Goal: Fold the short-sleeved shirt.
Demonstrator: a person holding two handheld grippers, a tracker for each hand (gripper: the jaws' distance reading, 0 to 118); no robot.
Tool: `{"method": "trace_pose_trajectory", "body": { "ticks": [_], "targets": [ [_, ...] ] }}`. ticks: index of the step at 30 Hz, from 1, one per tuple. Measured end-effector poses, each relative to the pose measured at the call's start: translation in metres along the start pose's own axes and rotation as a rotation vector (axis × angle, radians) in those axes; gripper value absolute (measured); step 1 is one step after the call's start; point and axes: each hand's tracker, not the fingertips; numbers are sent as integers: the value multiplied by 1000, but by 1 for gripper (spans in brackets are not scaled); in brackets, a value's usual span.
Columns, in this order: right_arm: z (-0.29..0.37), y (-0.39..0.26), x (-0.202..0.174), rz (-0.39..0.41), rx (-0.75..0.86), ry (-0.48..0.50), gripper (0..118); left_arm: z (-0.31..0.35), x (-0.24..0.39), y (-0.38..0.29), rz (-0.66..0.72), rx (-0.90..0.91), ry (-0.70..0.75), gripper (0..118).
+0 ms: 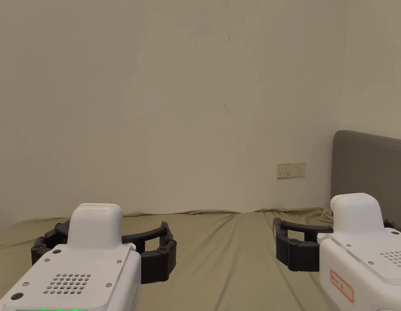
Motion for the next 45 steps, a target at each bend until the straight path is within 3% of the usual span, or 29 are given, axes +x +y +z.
{"method": "trace_pose_trajectory", "body": {
  "ticks": [45],
  "targets": [
    [4,7,1,-20,8,-9,118,1,0,1,-4,-8,-7,118]
  ]
}}
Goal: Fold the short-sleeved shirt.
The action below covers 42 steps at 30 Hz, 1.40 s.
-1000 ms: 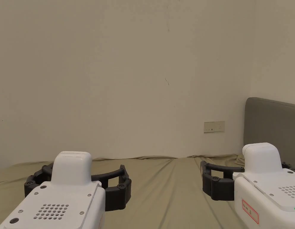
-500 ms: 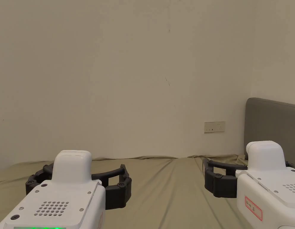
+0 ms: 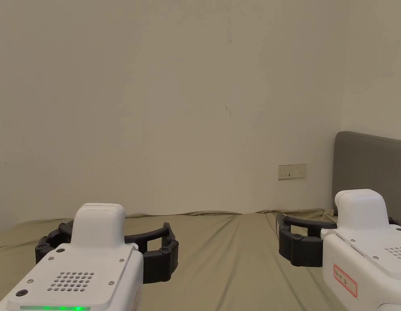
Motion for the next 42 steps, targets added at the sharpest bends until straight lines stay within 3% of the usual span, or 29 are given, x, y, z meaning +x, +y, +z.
{"method": "trace_pose_trajectory", "body": {
  "ticks": [24,25,26,27,29,31,32,37,39,42],
  "targets": [
    [1,-1,0,-4,14,-14,116,1,7,-2,-48,29,18,118],
    [1,0,0,-2,15,-14,105,3,6,-3,-52,49,21,103],
    [4,0,-1,-3,18,-16,75,9,5,-5,-55,102,-24,52],
    [4,-1,-1,-1,14,-17,7,13,5,-5,-56,133,-54,0],
    [0,-5,-1,23,-41,-48,3,17,13,-8,-76,125,-31,0],
    [3,-14,2,4,-62,35,3,18,22,-12,-111,110,-62,0],
    [5,-18,1,5,-67,17,3,17,26,-14,-108,104,-61,0],
    [9,-27,0,44,-63,-32,3,7,10,-22,66,-64,-122,0],
    [-1,-29,-9,44,-65,-52,3,8,-13,-31,152,-112,-82,0],
    [-26,-36,-56,68,-91,86,3,17,-61,-45,95,-172,121,0]
  ]
}}
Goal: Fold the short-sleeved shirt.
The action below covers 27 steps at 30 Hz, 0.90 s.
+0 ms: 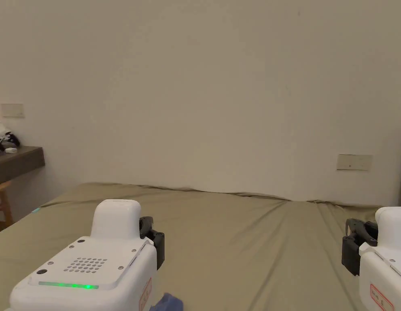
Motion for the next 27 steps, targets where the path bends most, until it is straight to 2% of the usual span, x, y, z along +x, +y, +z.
{"method": "trace_pose_trajectory", "body": {
  "ticks": [1,3,5,6,7,8,9,12,16,19,21,27],
  "targets": [
    [-12,-2,-17,5,-9,55,3,5,-17,-4,-31,-16,90,0],
    [-30,-4,-72,4,-31,224,3,15,-61,-11,-30,-61,248,0],
    [-39,-6,-130,-6,-53,420,3,31,-99,-20,14,-103,367,0],
    [-42,-10,-156,-34,-74,551,3,35,-118,-23,40,-125,416,0],
    [-45,-16,-177,-71,-104,675,3,39,-131,-27,67,-142,440,0],
    [-48,-22,-193,-102,-150,760,3,42,-141,-30,87,-166,445,0],
    [-48,-27,-209,-101,-194,781,3,43,-149,-33,97,-188,438,0],
    [-45,-43,-226,-62,-183,716,3,28,-151,-43,54,-220,401,0],
    [-61,-51,-210,-61,-236,678,3,-12,-139,-62,71,-261,321,0],
    [-70,-62,-196,-9,-251,591,3,-57,-126,-80,95,-338,198,0],
    [-77,-74,-190,6,-264,560,3,-94,-114,-97,63,-406,139,0],
    [-90,-101,-169,7,-348,532,3,-203,-78,-162,1,-570,8,0]
  ]
}}
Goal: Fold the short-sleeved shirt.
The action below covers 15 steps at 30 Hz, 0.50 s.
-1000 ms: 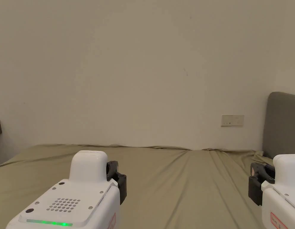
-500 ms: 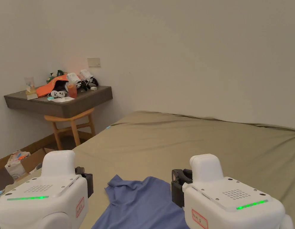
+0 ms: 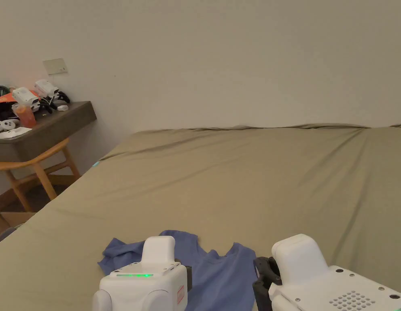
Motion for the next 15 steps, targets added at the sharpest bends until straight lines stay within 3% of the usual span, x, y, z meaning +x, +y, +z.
{"method": "trace_pose_trajectory", "body": {
  "ticks": [2,3,4,5,11,13,14,15],
  "targets": [
    [1,-7,9,-2,-21,-20,3,-41,14,0,-57,-35,-9,0],
    [2,-10,15,-5,-33,-28,3,-61,24,-3,-91,-71,-29,26],
    [2,-12,21,-11,-43,-36,3,-82,31,-4,-116,-124,-29,78],
    [-4,-23,30,-19,-55,-47,3,-109,38,-9,-148,-209,-45,116],
    [9,-33,60,6,-119,-125,3,-187,59,-41,-190,-370,-24,117],
    [12,-38,67,14,-129,-148,3,-196,57,-45,-195,-424,54,113],
    [15,-41,70,8,-132,-149,3,-189,51,-42,-111,-385,-31,104],
    [17,-43,74,-3,-136,-152,3,-180,45,-40,-44,-332,-19,49]
  ]
}}
